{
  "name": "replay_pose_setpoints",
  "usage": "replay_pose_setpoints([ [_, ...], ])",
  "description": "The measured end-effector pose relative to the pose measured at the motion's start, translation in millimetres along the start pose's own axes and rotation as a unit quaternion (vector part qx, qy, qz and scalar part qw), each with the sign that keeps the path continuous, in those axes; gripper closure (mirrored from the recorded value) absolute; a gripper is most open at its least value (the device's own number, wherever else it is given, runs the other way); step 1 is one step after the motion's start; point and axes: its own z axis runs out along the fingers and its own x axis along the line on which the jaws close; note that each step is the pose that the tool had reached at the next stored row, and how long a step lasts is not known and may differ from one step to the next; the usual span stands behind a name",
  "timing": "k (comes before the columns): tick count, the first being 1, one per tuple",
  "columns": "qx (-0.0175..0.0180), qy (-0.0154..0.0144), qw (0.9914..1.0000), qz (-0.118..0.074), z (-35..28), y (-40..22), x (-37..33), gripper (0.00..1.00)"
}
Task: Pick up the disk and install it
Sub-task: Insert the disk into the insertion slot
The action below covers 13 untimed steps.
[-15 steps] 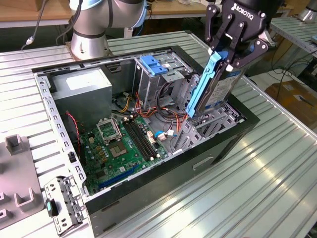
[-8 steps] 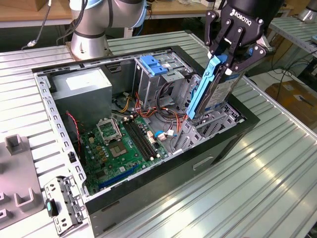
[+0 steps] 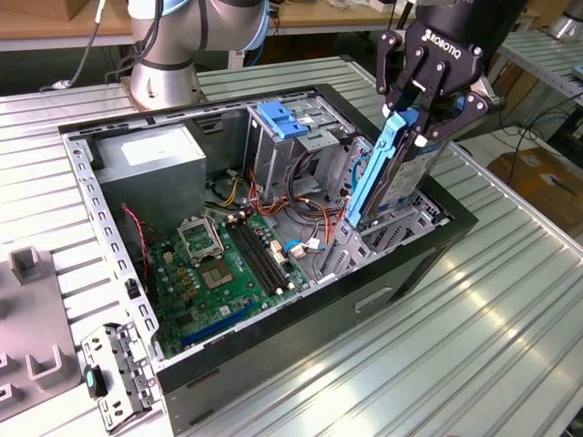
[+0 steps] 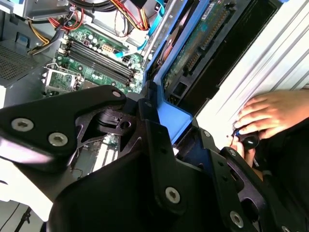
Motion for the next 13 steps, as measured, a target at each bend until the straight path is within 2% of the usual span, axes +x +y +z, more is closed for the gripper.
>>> replay_pose_setpoints([
  [13,0.0001,0.0000,1.00000,-0.001,11.5,-1.0,-0.5,0.63],
])
